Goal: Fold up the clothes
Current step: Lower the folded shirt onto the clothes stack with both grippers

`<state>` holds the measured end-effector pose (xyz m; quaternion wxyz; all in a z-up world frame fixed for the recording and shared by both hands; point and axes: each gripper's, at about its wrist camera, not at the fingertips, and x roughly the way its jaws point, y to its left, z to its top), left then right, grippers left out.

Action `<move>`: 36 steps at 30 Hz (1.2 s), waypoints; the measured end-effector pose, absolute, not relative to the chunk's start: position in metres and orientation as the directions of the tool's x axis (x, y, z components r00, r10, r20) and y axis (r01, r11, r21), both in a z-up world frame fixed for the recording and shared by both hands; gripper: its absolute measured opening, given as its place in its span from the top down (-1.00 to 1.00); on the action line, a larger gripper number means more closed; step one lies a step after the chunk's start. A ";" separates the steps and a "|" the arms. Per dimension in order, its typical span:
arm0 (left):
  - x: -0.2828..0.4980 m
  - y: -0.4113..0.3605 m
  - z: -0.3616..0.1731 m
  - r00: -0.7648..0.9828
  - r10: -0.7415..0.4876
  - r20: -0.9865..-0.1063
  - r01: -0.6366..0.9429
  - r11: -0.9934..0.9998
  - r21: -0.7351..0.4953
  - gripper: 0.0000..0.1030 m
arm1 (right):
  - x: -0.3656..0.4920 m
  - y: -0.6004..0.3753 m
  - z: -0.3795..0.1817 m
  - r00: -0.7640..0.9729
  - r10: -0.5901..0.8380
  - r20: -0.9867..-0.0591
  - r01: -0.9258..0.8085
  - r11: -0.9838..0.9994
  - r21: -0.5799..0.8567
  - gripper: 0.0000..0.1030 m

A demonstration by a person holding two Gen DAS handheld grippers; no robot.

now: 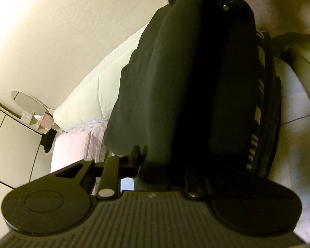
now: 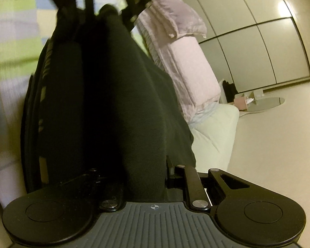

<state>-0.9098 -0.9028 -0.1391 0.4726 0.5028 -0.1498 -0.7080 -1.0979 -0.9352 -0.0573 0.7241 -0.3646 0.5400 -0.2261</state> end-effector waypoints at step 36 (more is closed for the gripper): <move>-0.897 -0.949 -0.151 0.040 -0.835 -0.549 0.444 -0.477 0.758 0.71 | -1.105 -0.918 -0.074 0.271 -0.712 -0.647 0.028 0.678 -0.735 0.72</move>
